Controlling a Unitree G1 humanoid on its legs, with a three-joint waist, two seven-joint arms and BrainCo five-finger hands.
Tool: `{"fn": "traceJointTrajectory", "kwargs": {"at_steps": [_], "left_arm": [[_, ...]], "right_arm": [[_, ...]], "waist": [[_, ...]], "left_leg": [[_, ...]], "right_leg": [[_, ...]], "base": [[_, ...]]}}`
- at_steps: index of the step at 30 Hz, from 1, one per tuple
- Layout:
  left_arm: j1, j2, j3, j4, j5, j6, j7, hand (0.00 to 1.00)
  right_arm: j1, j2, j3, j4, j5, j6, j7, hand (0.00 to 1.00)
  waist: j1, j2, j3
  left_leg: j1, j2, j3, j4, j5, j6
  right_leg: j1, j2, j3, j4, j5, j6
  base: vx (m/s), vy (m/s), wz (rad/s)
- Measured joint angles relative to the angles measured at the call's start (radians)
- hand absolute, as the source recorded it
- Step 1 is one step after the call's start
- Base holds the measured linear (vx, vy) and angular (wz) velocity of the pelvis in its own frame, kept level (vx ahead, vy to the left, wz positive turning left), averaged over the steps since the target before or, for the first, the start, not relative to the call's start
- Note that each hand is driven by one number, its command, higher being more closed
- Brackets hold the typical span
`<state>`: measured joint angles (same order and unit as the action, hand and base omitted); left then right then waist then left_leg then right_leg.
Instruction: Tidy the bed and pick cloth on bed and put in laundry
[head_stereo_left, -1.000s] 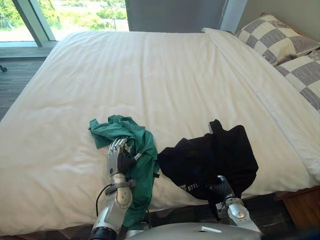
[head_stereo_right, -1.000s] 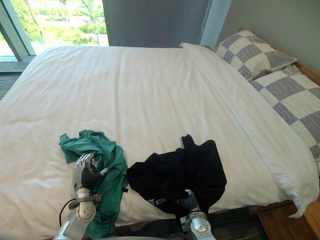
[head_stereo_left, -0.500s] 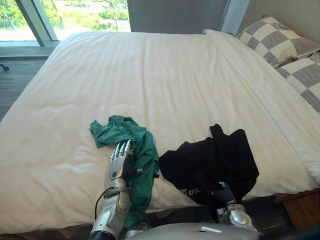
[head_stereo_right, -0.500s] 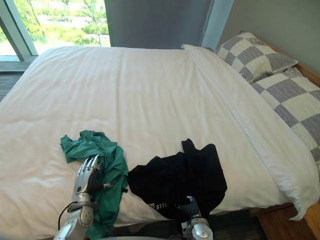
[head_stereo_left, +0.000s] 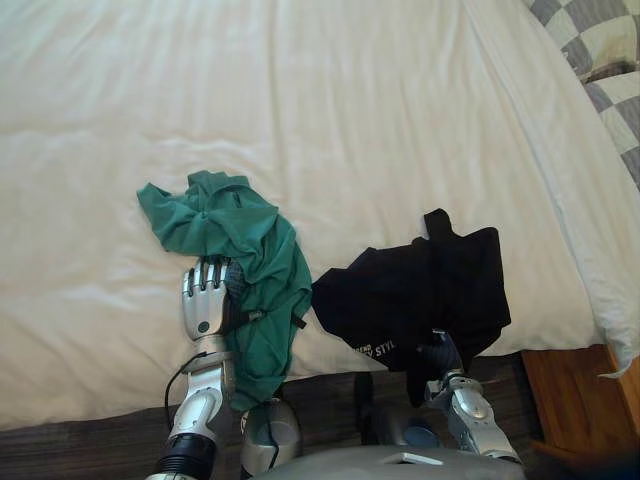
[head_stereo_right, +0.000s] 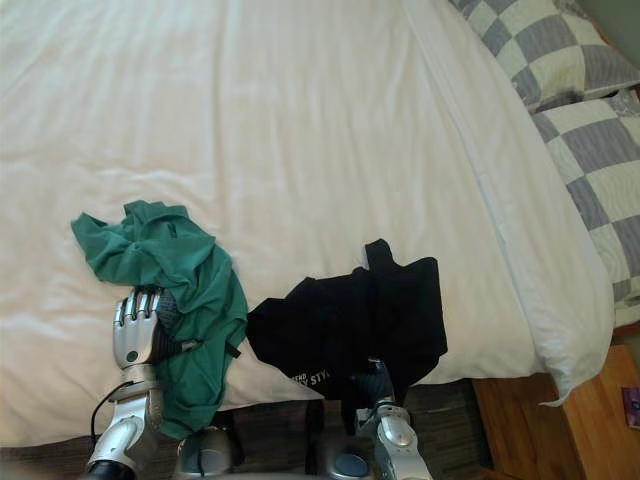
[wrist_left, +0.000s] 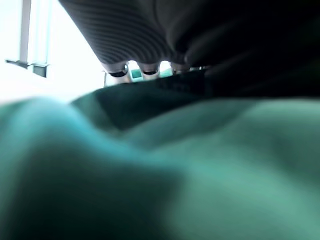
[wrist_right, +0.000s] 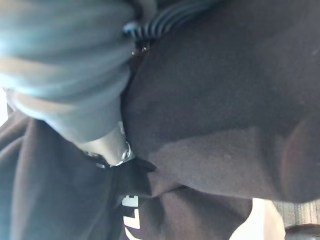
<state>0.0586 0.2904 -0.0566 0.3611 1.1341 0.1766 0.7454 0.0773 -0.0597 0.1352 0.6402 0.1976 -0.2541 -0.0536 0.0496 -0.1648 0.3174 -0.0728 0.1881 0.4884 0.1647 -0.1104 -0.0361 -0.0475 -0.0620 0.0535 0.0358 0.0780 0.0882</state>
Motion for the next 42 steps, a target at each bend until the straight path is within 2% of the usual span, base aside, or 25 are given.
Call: {"fn": "traceJointTrajectory", "kwargs": {"at_steps": [4,6,8,9,10,12,13,15,19,22,25,29,34,37,41,42], "left_arm": [[-0.015,0.010,0.013,-0.017,0.066,-0.052,0.060,0.00],[-0.035,0.027,0.013,-0.033,0.117,-0.118,0.092,0.00],[-0.069,0.059,-0.002,-0.072,0.153,-0.197,0.093,0.00],[-0.097,0.069,0.002,-0.078,0.098,-0.272,0.085,0.00],[-0.128,0.084,0.007,-0.079,-0.117,-0.420,0.049,0.00],[-0.195,0.085,0.056,-0.080,-0.319,-0.563,-0.020,0.00],[-0.223,0.086,0.076,-0.098,-0.406,-0.603,-0.074,0.00],[-0.245,0.087,0.107,-0.153,-0.509,-0.626,-0.165,0.00],[-0.228,0.087,0.130,-0.240,-0.656,-0.614,-0.358,0.00],[-0.207,0.086,0.154,-0.303,-0.712,-0.593,-0.439,0.00],[-0.173,0.082,0.201,-0.341,-0.767,-0.566,-0.518,0.00],[-0.156,0.082,0.234,-0.344,-0.799,-0.487,-0.632,0.00],[-0.156,0.134,0.217,-0.248,-0.789,-0.393,-0.771,0.00],[-0.155,0.138,0.183,-0.168,-0.784,-0.347,-0.813,0.00],[-0.154,0.134,0.130,-0.140,-0.761,-0.316,-0.814,0.00],[-0.154,0.119,0.120,-0.134,-0.761,-0.307,-0.812,0.00]], "right_arm": [[-0.004,0.000,0.018,-0.030,0.015,-0.016,-0.001,1.00],[-0.009,0.000,0.033,-0.034,0.015,-0.021,-0.006,1.00],[-0.008,0.002,0.045,-0.037,0.016,-0.034,-0.015,1.00],[-0.009,0.002,0.053,-0.037,0.017,-0.036,-0.024,1.00],[-0.009,0.002,0.065,-0.044,0.017,-0.038,-0.033,1.00],[-0.005,0.003,0.078,-0.045,0.017,-0.042,-0.041,1.00],[-0.001,0.006,0.080,-0.045,0.015,-0.042,-0.043,1.00],[0.003,0.014,0.080,-0.045,0.012,-0.042,-0.052,1.00],[0.009,0.021,0.073,-0.045,-0.047,-0.020,-0.056,1.00],[0.042,0.021,0.050,-0.047,-0.067,-0.008,-0.046,1.00],[0.091,0.020,0.005,-0.048,-0.084,0.012,-0.024,1.00],[0.133,0.018,-0.020,-0.048,-0.087,0.030,-0.001,1.00],[0.142,0.016,-0.048,-0.055,-0.119,0.044,0.030,1.00],[0.165,-0.003,-0.051,-0.078,-0.129,0.066,0.052,1.00],[0.198,-0.004,-0.065,-0.140,-0.145,0.088,0.077,1.00],[0.204,-0.004,-0.070,-0.159,-0.151,0.092,0.089,1.00]], "waist": [[-0.001,-0.010,0.022],[0.001,-0.016,0.032],[0.000,-0.022,0.031],[0.001,-0.024,0.031],[-0.002,-0.027,0.032],[-0.009,-0.030,0.031],[-0.011,-0.033,0.029],[-0.013,-0.037,0.027],[-0.014,-0.028,0.023],[-0.016,-0.016,-0.002],[-0.015,0.013,-0.042],[-0.020,0.049,-0.085],[-0.042,0.061,-0.094],[-0.056,0.078,-0.102],[-0.066,0.100,-0.129],[-0.079,0.107,-0.130]], "left_leg": [[-0.044,0.028,0.000,0.069,-0.025,-0.002],[-0.055,0.045,-0.001,0.098,-0.038,-0.010],[-0.072,0.056,-0.003,0.119,-0.042,-0.012],[-0.075,0.057,-0.002,0.122,-0.042,-0.012],[-0.077,0.059,-0.001,0.125,-0.041,-0.014],[-0.083,0.065,0.001,0.136,-0.041,-0.015],[-0.083,0.068,0.003,0.138,-0.039,-0.018],[-0.082,0.070,0.006,0.137,-0.035,-0.025],[-0.046,0.073,0.005,0.130,-0.024,-0.032],[-0.019,0.070,-0.006,0.102,-0.015,-0.042],[0.021,0.053,-0.015,0.065,0.000,-0.044],[0.065,0.045,-0.029,0.044,0.007,-0.048],[0.093,0.040,-0.005,0.030,0.017,-0.045],[0.110,0.043,0.032,0.023,0.020,-0.044],[0.111,0.057,0.088,0.032,0.016,-0.043],[0.114,0.061,0.096,0.041,0.009,-0.042]], "right_leg": [[-0.016,0.012,0.015,-0.004,0.004,-0.005],[-0.014,0.022,0.016,-0.008,0.005,-0.007],[-0.015,0.026,0.016,-0.022,0.005,-0.007],[-0.015,0.026,0.016,-0.029,0.005,-0.007],[-0.014,0.026,0.017,-0.034,0.004,-0.008],[-0.015,0.028,0.018,-0.038,-0.003,-0.018],[-0.014,0.030,0.018,-0.041,-0.006,-0.022],[-0.013,0.029,0.017,-0.046,-0.014,-0.033],[0.025,0.037,0.015,-0.056,-0.019,-0.038],[0.048,0.042,0.005,-0.056,-0.021,-0.040],[0.081,0.038,-0.012,-0.055,-0.037,-0.039],[0.127,0.027,-0.017,-0.053,-0.056,-0.035],[0.126,0.021,0.000,-0.027,-0.084,-0.033],[0.122,0.021,0.017,-0.008,-0.102,-0.030],[0.088,0.026,0.047,0.017,-0.108,-0.033],[0.088,0.025,0.050,0.022,-0.105,-0.027]], "base": [[-0.06,0.012,-0.08],[-0.06,-0.015,-0.05],[-0.06,-0.027,-0.04],[-0.08,-0.040,-0.06],[-0.06,-0.035,-0.10],[-0.06,-0.043,-0.09],[-0.05,-0.048,-0.07],[-0.03,-0.048,-0.07],[0.00,-0.039,-0.02],[0.02,-0.026,0.14],[0.03,-0.025,0.17],[0.01,-0.015,0.12],[-0.05,-0.025,-0.08],[-0.06,-0.014,-0.23],[-0.01,-0.002,-0.30],[0.02,0.013,-0.20]]}}
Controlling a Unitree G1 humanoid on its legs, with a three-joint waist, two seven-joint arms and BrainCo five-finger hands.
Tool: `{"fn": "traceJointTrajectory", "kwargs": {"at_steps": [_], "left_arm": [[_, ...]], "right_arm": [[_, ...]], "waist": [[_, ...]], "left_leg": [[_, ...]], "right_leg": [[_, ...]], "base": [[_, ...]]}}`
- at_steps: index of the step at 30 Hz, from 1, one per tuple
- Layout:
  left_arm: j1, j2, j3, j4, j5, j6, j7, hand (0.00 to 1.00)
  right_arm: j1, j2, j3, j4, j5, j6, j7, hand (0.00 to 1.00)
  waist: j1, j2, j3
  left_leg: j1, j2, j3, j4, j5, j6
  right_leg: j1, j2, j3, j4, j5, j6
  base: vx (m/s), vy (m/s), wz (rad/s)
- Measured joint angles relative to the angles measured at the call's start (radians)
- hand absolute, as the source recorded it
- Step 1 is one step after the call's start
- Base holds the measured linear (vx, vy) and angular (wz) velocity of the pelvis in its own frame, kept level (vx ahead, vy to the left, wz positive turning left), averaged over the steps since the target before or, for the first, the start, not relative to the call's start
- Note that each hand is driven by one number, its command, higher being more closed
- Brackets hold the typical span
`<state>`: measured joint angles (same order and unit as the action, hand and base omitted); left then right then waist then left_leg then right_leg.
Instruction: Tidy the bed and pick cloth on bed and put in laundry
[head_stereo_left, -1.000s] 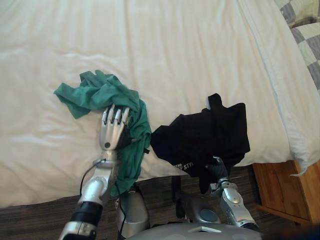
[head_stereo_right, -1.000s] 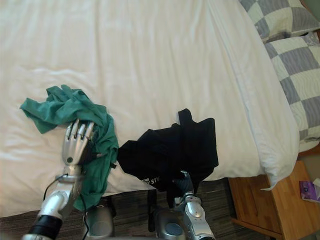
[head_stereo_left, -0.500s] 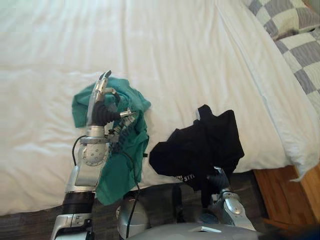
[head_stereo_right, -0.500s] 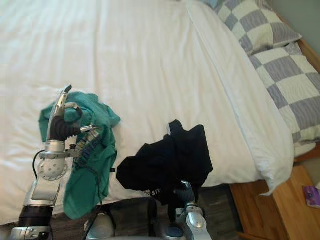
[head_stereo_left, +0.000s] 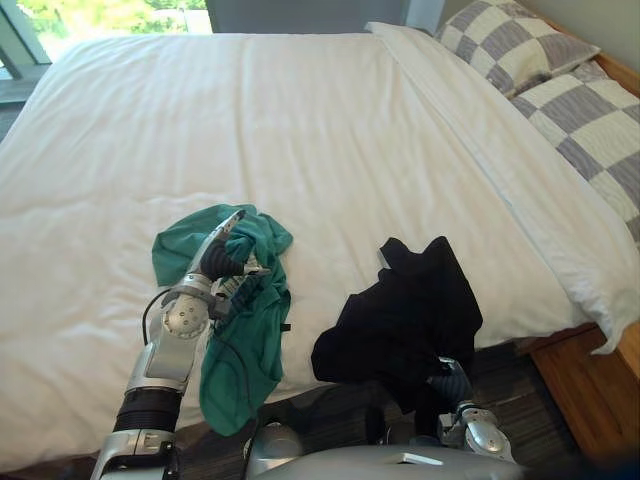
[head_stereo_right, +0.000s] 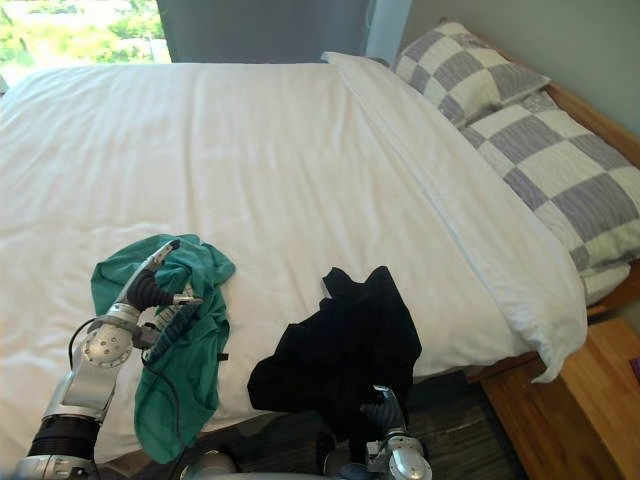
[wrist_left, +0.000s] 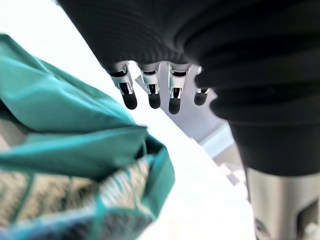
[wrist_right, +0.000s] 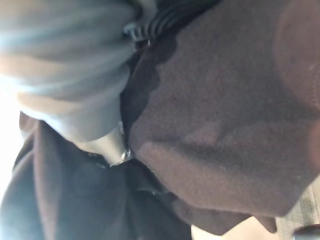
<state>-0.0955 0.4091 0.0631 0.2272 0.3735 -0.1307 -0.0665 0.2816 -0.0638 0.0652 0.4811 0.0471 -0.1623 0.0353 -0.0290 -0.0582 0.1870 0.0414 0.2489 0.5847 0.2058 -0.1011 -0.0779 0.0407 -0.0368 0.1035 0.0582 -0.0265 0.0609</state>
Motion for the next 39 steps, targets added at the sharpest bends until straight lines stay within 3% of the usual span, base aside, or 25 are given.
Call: {"fn": "traceJointTrajectory", "kwargs": {"at_steps": [7,13,15,19,20,25,30,34,37,39], "left_arm": [[-0.005,-0.066,-0.062,0.012,0.009,0.088,0.008,0.00],[-0.065,-0.087,-0.096,0.098,0.086,0.287,-0.004,0.00],[-0.126,-0.088,-0.102,0.164,0.089,0.354,0.002,0.00],[-0.263,-0.082,-0.097,0.186,0.082,0.404,0.056,0.00],[-0.292,-0.075,-0.095,0.192,0.080,0.409,0.074,1.00],[-0.464,-0.036,-0.073,0.299,0.074,0.472,0.074,1.00],[-0.525,-0.031,-0.051,0.371,0.074,0.476,0.082,1.00],[-0.524,-0.033,-0.051,0.421,0.035,0.453,0.139,1.00],[-0.492,-0.039,-0.050,0.426,-0.011,0.403,0.157,1.00],[-0.449,-0.048,-0.049,0.430,-0.059,0.339,0.157,1.00]], "right_arm": [[0.027,-0.014,-0.002,-0.115,-0.012,0.009,0.031,1.00],[0.004,-0.027,-0.007,-0.192,-0.014,0.010,0.048,1.00],[-0.058,-0.038,-0.009,-0.209,-0.018,0.009,0.044,1.00],[-0.159,-0.072,-0.027,-0.275,-0.020,0.007,0.037,1.00],[-0.190,-0.085,-0.030,-0.275,-0.020,0.007,0.036,1.00],[-0.302,-0.117,-0.074,-0.313,-0.018,-0.011,0.032,1.00],[-0.338,-0.118,-0.087,-0.331,-0.021,-0.021,0.039,1.00],[-0.372,-0.130,-0.065,-0.331,-0.031,-0.021,0.037,1.00],[-0.382,-0.150,-0.048,-0.331,-0.042,-0.021,0.035,1.00],[-0.382,-0.152,-0.049,-0.331,-0.044,-0.021,0.036,1.00]], "waist": [[-0.029,0.029,0.003],[-0.036,0.048,0.016],[-0.036,0.049,0.051],[-0.035,0.065,0.129],[-0.032,0.068,0.145],[-0.038,0.072,0.198],[-0.049,0.079,0.217],[-0.063,0.083,0.215],[-0.063,0.083,0.216],[-0.065,0.082,0.216]], "left_leg": [[0.008,0.043,0.055,0.100,-0.071,0.001],[-0.053,0.054,0.077,0.154,-0.096,0.006],[-0.097,0.053,0.099,0.165,-0.098,0.009],[-0.167,0.045,0.143,0.170,-0.069,0.020],[-0.183,0.041,0.146,0.171,-0.065,0.024],[-0.249,0.015,0.148,0.161,-0.042,0.031],[-0.268,-0.009,0.167,0.129,-0.025,0.038],[-0.263,-0.020,0.174,0.115,-0.019,0.045],[-0.241,-0.029,0.180,0.100,-0.018,0.045],[-0.210,-0.043,0.180,0.078,-0.012,0.043]], "right_leg": [[-0.014,0.005,0.022,0.065,-0.030,0.007],[-0.114,0.001,0.027,0.159,-0.065,0.013],[-0.185,-0.001,0.045,0.197,-0.069,0.015],[-0.311,-0.017,0.057,0.277,-0.082,0.022],[-0.340,-0.019,0.061,0.299,-0.088,0.023],[-0.456,-0.031,0.074,0.386,-0.119,0.025],[-0.507,-0.039,0.095,0.404,-0.123,0.026],[-0.513,-0.040,0.107,0.404,-0.123,0.028],[-0.498,-0.042,0.112,0.402,-0.125,0.031],[-0.472,-0.048,0.113,0.396,-0.129,0.036]], "base": [[0.03,0.040,-0.16],[-0.01,0.030,-0.09],[-0.05,0.015,-0.19],[-0.03,0.000,-0.01],[0.00,0.000,0.00],[-0.01,-0.034,0.03],[0.02,-0.012,-0.05],[0.05,-0.005,-0.08],[0.04,-0.005,-0.06],[0.04,0.005,-0.01]]}}
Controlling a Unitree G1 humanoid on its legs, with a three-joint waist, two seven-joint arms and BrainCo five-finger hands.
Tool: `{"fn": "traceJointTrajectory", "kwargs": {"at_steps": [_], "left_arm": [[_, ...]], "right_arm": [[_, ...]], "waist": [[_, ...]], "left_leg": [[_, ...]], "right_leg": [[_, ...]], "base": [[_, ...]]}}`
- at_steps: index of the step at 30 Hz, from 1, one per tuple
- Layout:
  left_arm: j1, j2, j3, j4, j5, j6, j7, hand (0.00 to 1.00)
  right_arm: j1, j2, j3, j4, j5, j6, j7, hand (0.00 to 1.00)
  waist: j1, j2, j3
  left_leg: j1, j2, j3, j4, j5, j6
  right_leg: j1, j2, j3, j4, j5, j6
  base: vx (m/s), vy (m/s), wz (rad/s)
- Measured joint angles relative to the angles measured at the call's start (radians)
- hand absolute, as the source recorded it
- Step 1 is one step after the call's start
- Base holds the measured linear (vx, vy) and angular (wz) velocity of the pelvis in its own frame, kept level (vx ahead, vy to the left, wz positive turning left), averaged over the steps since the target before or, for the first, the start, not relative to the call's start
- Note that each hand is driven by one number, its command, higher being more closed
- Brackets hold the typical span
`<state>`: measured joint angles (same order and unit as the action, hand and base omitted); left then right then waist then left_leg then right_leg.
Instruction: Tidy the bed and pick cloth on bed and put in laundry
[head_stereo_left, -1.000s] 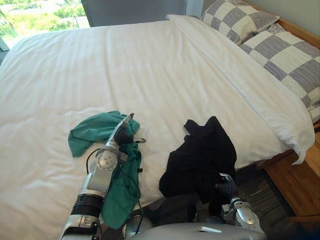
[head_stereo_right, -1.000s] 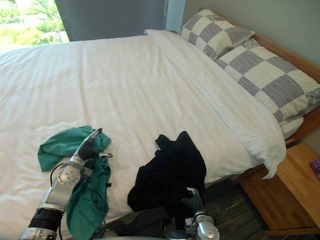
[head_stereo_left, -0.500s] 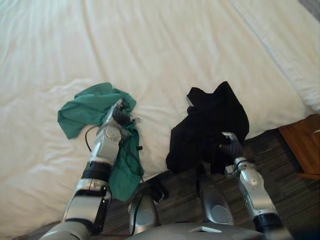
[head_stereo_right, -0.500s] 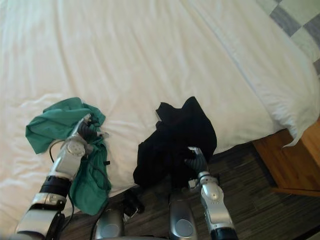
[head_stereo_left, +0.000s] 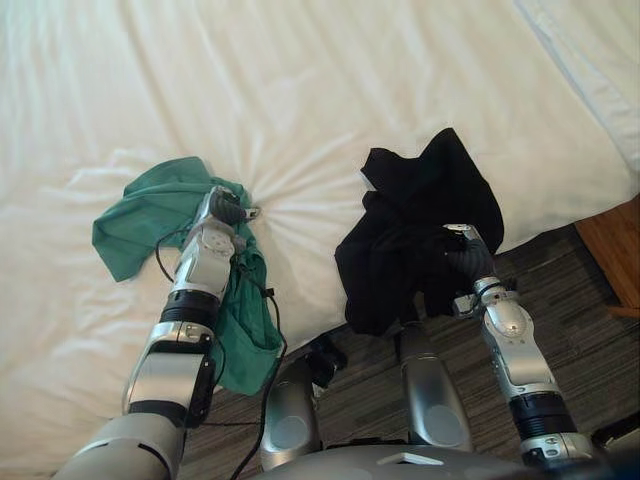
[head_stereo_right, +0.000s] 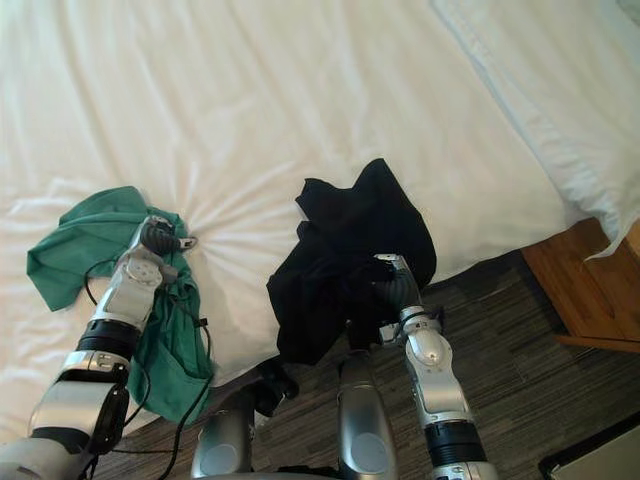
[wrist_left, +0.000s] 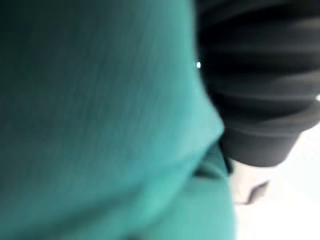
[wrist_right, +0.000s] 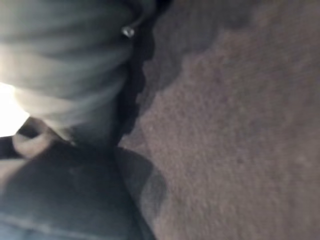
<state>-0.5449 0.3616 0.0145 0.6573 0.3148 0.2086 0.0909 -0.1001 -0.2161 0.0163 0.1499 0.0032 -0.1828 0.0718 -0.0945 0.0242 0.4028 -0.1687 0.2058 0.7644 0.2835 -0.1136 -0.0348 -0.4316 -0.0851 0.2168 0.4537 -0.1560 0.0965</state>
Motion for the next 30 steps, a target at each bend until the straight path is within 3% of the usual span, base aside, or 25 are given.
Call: {"fn": "traceJointTrajectory", "kwargs": {"at_steps": [8,11,14,18,23,25,28,30], "left_arm": [[0.144,-0.060,0.019,0.001,-0.140,-0.186,-0.003,1.00],[0.218,-0.075,0.019,0.001,-0.190,-0.232,-0.026,1.00],[0.308,-0.107,0.026,0.001,-0.258,-0.265,-0.065,1.00],[0.432,-0.182,0.025,-0.005,-0.341,-0.309,-0.119,1.00],[0.529,-0.239,0.016,-0.016,-0.440,-0.369,-0.150,1.00],[0.546,-0.249,-0.007,-0.016,-0.479,-0.379,-0.156,1.00],[0.579,-0.278,-0.047,-0.016,-0.545,-0.431,-0.157,1.00],[0.600,-0.309,-0.094,-0.009,-0.611,-0.480,-0.157,1.00]], "right_arm": [[0.109,0.005,0.000,0.001,-0.028,0.001,0.006,1.00],[0.158,0.029,0.001,0.044,-0.040,0.000,0.010,1.00],[0.199,0.059,0.004,0.149,-0.050,-0.016,0.012,1.00],[0.245,0.060,0.012,0.317,-0.067,-0.050,0.024,1.00],[0.286,0.073,0.009,0.398,-0.025,-0.099,0.036,1.00],[0.316,0.088,-0.004,0.398,0.000,-0.113,0.043,1.00],[0.360,0.098,-0.014,0.397,0.067,-0.128,0.065,1.00],[0.419,0.125,-0.054,0.383,0.125,-0.130,0.103,1.00]], "waist": [[0.004,-0.005,-0.012],[0.007,-0.018,-0.071],[0.002,-0.018,-0.136],[-0.001,-0.008,-0.225],[0.002,-0.014,-0.263],[0.001,-0.014,-0.268],[0.000,-0.009,-0.273],[-0.001,-0.008,-0.281]], "left_leg": [[0.118,-0.027,-0.010,-0.072,0.004,-0.008],[0.154,-0.038,-0.011,-0.109,0.013,-0.014],[0.211,-0.049,-0.043,-0.159,0.026,-0.030],[0.281,-0.070,-0.127,-0.242,0.051,-0.045],[0.328,-0.075,-0.208,-0.283,0.080,-0.058],[0.327,-0.076,-0.252,-0.286,0.091,-0.055],[0.321,-0.092,-0.352,-0.320,0.132,-0.042],[0.305,-0.088,-0.458,-0.321,0.135,-0.038]], "right_leg": [[0.136,-0.023,-0.036,-0.056,-0.021,0.011],[0.176,-0.028,-0.057,-0.087,-0.024,0.014],[0.255,-0.043,-0.151,-0.136,-0.022,0.016],[0.401,-0.056,-0.252,-0.260,-0.015,0.025],[0.523,-0.054,-0.344,-0.353,0.010,0.023],[0.546,-0.054,-0.380,-0.360,0.012,0.020],[0.557,-0.049,-0.391,-0.327,0.009,0.014],[0.550,-0.040,-0.362,-0.247,-0.019,-0.029]], "base": [[0.08,0.009,0.07],[0.14,0.021,0.05],[0.20,0.019,0.23],[0.16,-0.001,0.48],[0.10,-0.034,0.43],[0.04,-0.060,0.49],[-0.01,-0.047,0.63],[0.00,-0.045,1.15]]}}
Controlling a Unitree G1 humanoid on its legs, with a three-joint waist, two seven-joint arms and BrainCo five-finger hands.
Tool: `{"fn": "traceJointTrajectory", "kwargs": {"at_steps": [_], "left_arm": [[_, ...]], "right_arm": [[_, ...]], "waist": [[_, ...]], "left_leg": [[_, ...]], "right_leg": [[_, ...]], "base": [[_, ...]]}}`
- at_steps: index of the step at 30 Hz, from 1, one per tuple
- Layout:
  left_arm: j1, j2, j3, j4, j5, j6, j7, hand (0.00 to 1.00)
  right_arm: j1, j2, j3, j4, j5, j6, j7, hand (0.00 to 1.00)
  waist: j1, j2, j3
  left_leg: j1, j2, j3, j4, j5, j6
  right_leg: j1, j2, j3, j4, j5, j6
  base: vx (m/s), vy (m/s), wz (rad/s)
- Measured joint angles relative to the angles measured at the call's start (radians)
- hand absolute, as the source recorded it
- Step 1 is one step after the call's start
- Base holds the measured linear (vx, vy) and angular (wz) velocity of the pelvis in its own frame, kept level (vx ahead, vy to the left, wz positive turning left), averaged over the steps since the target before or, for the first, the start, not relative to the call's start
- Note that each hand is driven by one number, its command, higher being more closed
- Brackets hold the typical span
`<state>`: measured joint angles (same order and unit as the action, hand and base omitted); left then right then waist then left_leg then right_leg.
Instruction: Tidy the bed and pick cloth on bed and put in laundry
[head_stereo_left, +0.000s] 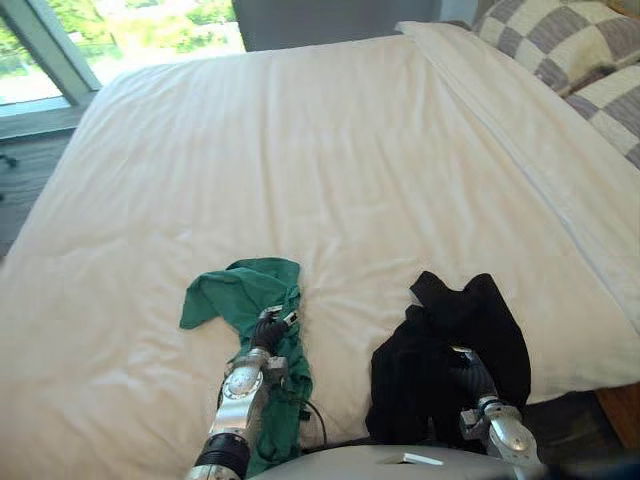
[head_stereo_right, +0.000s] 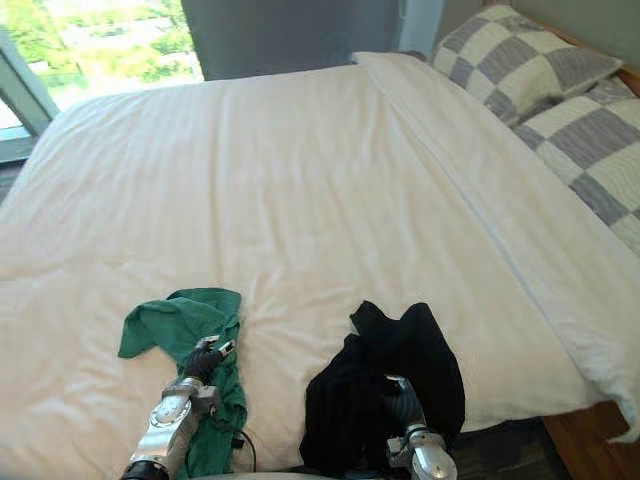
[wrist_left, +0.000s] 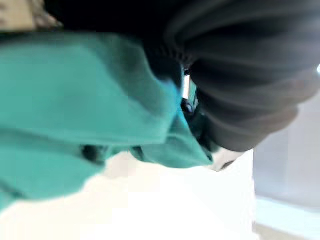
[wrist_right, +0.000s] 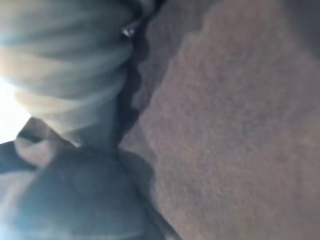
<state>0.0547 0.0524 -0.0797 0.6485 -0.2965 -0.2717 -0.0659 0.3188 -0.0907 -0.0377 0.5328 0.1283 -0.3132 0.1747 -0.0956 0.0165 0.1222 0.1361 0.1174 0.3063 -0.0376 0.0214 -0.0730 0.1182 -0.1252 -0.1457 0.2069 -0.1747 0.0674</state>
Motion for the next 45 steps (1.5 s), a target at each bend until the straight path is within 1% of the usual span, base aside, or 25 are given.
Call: {"fn": "traceJointTrajectory", "kwargs": {"at_steps": [7,13,14,17,18,20,22,23,24,26,27,28,29,30,31,33,35,36,37,38,39,40,41,42,45], "left_arm": [[0.052,-0.011,-0.045,0.004,-0.093,-0.062,0.013,1.00],[0.155,-0.043,-0.096,0.009,-0.137,-0.090,0.083,1.00],[0.202,-0.042,-0.116,0.009,-0.154,-0.090,0.100,1.00],[0.224,-0.023,-0.149,-0.012,-0.155,-0.097,0.117,1.00],[0.231,-0.025,-0.154,-0.031,-0.157,-0.097,0.116,1.00],[0.263,-0.019,-0.144,-0.079,-0.169,-0.087,0.100,1.00],[0.289,-0.017,-0.093,-0.170,-0.195,-0.063,0.049,1.00],[0.304,-0.012,-0.032,-0.210,-0.215,-0.036,0.004,1.00],[0.311,-0.001,0.023,-0.236,-0.248,0.003,-0.043,1.00],[0.311,0.012,0.057,-0.255,-0.277,0.031,-0.085,1.00],[0.316,0.017,0.083,-0.256,-0.295,0.069,-0.123,1.00],[0.316,0.018,0.084,-0.254,-0.304,0.079,-0.130,1.00],[0.313,0.021,0.091,-0.256,-0.305,0.089,-0.138,1.00],[0.342,0.008,0.086,-0.255,-0.313,0.099,-0.159,1.00],[0.350,0.002,0.081,-0.252,-0.317,0.111,-0.159,1.00],[0.356,-0.006,0.055,-0.256,-0.320,0.112,-0.168,1.00],[0.347,-0.012,0.040,-0.255,-0.321,0.113,-0.169,1.00],[0.337,-0.029,0.044,-0.251,-0.324,0.110,-0.168,1.00],[0.326,-0.032,0.044,-0.233,-0.326,0.109,-0.167,1.00],[0.323,-0.027,0.042,-0.232,-0.326,0.108,-0.167,1.00],[0.311,-0.024,0.041,-0.211,-0.325,0.108,-0.166,1.00],[0.312,-0.026,0.041,-0.207,-0.325,0.108,-0.165,1.00],[0.318,-0.024,0.042,-0.214,-0.326,0.107,-0.165,1.00],[0.330,-0.023,0.046,-0.219,-0.326,0.107,-0.165,1.00],[0.329,-0.014,0.054,-0.217,-0.325,0.107,-0.166,1.00]], "right_arm": [[0.031,0.045,0.019,0.011,0.065,0.004,0.140,1.00],[0.059,0.052,0.038,0.039,0.096,0.022,0.215,1.00],[0.066,0.054,0.038,0.038,0.097,0.027,0.217,1.00],[0.071,0.058,0.036,0.020,0.120,0.058,0.215,1.00],[0.072,0.056,0.038,0.002,0.123,0.074,0.214,1.00],[0.072,0.053,0.038,-0.020,0.124,0.105,0.215,1.00],[0.079,0.045,0.037,-0.077,0.124,0.135,0.223,1.00],[0.077,0.039,0.036,-0.094,0.123,0.152,0.242,1.00],[0.085,0.033,0.034,-0.127,0.122,0.168,0.257,1.00],[0.093,0.024,0.029,-0.156,0.119,0.174,0.267,1.00],[0.094,0.011,0.028,-0.164,0.084,0.169,0.280,1.00],[0.096,0.009,0.027,-0.163,0.067,0.168,0.284,1.00],[0.101,0.015,0.027,-0.160,0.051,0.164,0.287,1.00],[0.105,0.012,0.030,-0.157,0.031,0.164,0.288,1.00],[0.098,0.016,0.029,-0.139,0.023,0.165,0.286,1.00],[0.103,0.035,0.028,-0.135,0.024,0.164,0.282,1.00],[0.101,0.041,0.018,-0.123,0.025,0.164,0.281,1.00],[0.085,0.030,0.007,-0.122,0.027,0.164,0.281,1.00],[0.078,0.032,0.008,-0.119,0.037,0.158,0.281,1.00],[0.077,0.032,0.011,-0.117,0.043,0.157,0.281,1.00],[0.071,0.037,0.007,-0.105,0.056,0.149,0.283,1.00],[0.075,0.042,0.008,-0.101,0.057,0.148,0.283,1.00],[0.079,0.042,0.014,-0.091,0.057,0.141,0.288,1.00],[0.078,0.039,0.013,-0.092,0.056,0.131,0.287,1.00],[0.075,0.034,0.026,-0.094,0.056,0.127,0.282,1.00]], "waist": [[0.035,-0.057,-0.025],[0.041,-0.023,-0.014],[0.052,-0.014,-0.009],[0.063,-0.031,0.005],[0.083,-0.014,0.011],[0.087,-0.002,0.016],[0.087,0.000,0.023],[0.091,0.008,0.032],[0.091,0.000,0.027],[0.091,0.022,0.039],[0.092,0.052,0.040],[0.090,0.052,0.036],[0.089,0.030,0.033],[0.114,0.069,0.027],[0.103,0.063,0.022],[0.100,0.047,0.016],[0.086,0.061,0.009],[0.095,0.079,0.016],[0.094,0.080,0.025],[0.095,0.066,0.033],[0.078,0.045,0.046],[0.083,0.039,0.045],[0.096,0.004,0.042],[0.111,0.010,0.048],[0.114,0.021,0.061]], "left_leg": [[-0.014,-0.033,-0.149,-0.060,0.055,-0.004],[-0.053,-0.033,-0.290,-0.062,0.104,-0.002],[-0.079,-0.030,-0.278,-0.061,0.094,0.016],[-0.187,-0.029,-0.191,0.044,0.066,0.064],[-0.225,-0.029,-0.163,0.099,0.087,0.106],[-0.251,-0.063,-0.149,0.117,0.124,0.112],[-0.267,-0.098,-0.104,0.104,0.109,0.190],[-0.269,-0.105,-0.041,0.092,0.059,0.253],[-0.277,-0.101,0.031,0.113,0.019,0.286],[-0.283,-0.092,0.075,0.142,0.000,0.271],[-0.285,-0.083,0.105,0.164,-0.030,0.232],[-0.283,-0.083,0.123,0.169,-0.051,0.220],[-0.293,-0.076,0.163,0.223,-0.088,0.229],[-0.295,-0.019,0.186,0.322,-0.064,0.182],[-0.289,-0.041,0.165,0.307,-0.052,0.165],[-0.260,-0.087,0.123,0.231,-0.019,0.173],[-0.229,-0.102,0.064,0.127,0.025,0.197],[-0.212,-0.098,0.046,0.066,0.074,0.182],[-0.201,-0.108,0.026,0.026,0.103,0.178],[-0.193,-0.125,0.019,0.013,0.106,0.179],[-0.183,-0.149,0.009,0.004,0.097,0.177],[-0.179,-0.154,0.022,0.001,0.078,0.169],[-0.190,-0.147,0.095,0.081,0.024,0.184],[-0.209,-0.109,0.131,0.208,-0.022,0.175],[-0.250,-0.110,0.095,0.262,-0.086,0.169]], "right_leg": [[0.033,-0.020,-0.041,0.029,-0.117,0.002],[0.100,-0.013,-0.195,0.022,-0.155,0.014],[0.100,-0.010,-0.244,0.017,-0.156,0.016],[0.099,-0.037,-0.362,0.009,-0.159,0.020],[0.099,-0.041,-0.395,0.028,-0.170,0.022],[0.100,-0.047,-0.394,0.037,-0.191,0.023],[0.099,-0.052,-0.408,0.048,-0.204,0.004],[0.098,-0.066,-0.421,0.050,-0.204,0.010],[0.116,-0.070,-0.446,0.031,-0.175,0.033],[0.140,-0.070,-0.478,0.021,-0.170,0.034],[0.167,-0.071,-0.519,0.022,-0.162,0.029],[0.173,-0.076,-0.533,0.019,-0.156,0.023],[0.181,-0.102,-0.550,0.019,-0.155,0.021],[0.191,-0.085,-0.562,0.053,-0.164,0.029],[0.203,-0.099,-0.569,0.072,-0.169,0.027],[0.200,-0.125,-0.582,0.134,-0.157,0.030],[0.160,-0.128,-0.577,0.241,-0.124,-0.014],[0.154,-0.096,-0.575,0.183,-0.188,-0.011],[0.164,-0.053,-0.575,0.063,-0.206,-0.015],[0.167,-0.043,-0.574,0.009,-0.200,-0.020],[0.183,-0.047,-0.574,-0.010,-0.171,0.025],[0.186,-0.054,-0.593,-0.008,-0.170,0.023],[0.186,-0.087,-0.616,-0.009,-0.172,0.023],[0.186,-0.093,-0.629,0.005,-0.160,0.043],[0.187,-0.118,-0.693,0.099,-0.155,0.037]], "base": [[-0.09,-0.087,0.71],[-0.18,-0.080,0.86],[-0.14,-0.059,0.94],[-0.04,-0.004,1.34],[0.02,0.009,1.09],[0.07,0.024,1.02],[0.07,0.057,1.11],[0.14,0.034,0.93],[0.16,0.026,0.93],[0.13,0.010,0.99],[0.12,0.024,1.04],[0.17,0.050,0.97],[0.20,0.032,0.57],[0.24,0.049,0.69],[0.23,0.031,0.60],[0.11,0.034,0.86],[0.02,-0.011,0.78],[-0.07,-0.035,0.37],[-0.09,-0.037,0.36],[-0.11,-0.035,0.70],[-0.07,-0.023,0.58],[-0.06,0.041,0.53],[0.04,0.048,0.18],[0.06,0.048,0.15],[0.04,0.058,0.56]]}}
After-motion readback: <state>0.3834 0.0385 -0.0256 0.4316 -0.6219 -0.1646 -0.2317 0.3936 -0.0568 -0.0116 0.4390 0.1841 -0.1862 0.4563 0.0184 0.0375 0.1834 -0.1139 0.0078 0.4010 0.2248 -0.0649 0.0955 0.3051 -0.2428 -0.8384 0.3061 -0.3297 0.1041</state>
